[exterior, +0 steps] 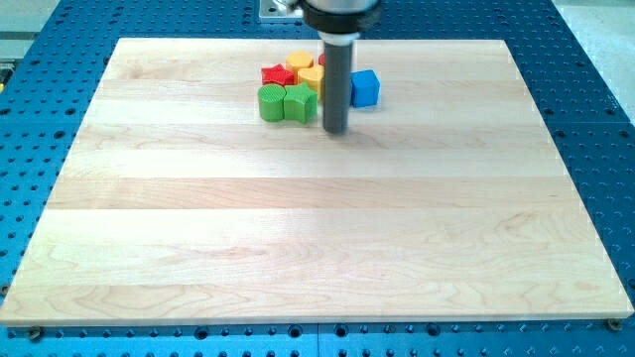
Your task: Move the green blocks to the bottom of the yellow heart
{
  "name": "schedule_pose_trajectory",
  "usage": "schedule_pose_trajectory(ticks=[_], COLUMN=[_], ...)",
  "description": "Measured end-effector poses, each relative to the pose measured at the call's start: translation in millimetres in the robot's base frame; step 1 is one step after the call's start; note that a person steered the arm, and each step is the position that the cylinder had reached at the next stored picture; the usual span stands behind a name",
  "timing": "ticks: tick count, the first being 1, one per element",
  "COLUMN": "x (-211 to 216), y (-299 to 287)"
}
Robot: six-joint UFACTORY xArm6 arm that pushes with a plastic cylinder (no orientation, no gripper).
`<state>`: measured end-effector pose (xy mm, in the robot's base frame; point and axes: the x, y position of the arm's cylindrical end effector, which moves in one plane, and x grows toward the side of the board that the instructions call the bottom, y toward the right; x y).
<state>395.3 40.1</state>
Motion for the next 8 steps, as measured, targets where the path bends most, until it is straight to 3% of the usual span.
schedule_pose_trajectory(ticks=[1,2,3,4,8], x=[38.2,40.7,8.9,-33.1,-45.8], y=[-2.5,-72.4,-132.3,-143.0,-102.5])
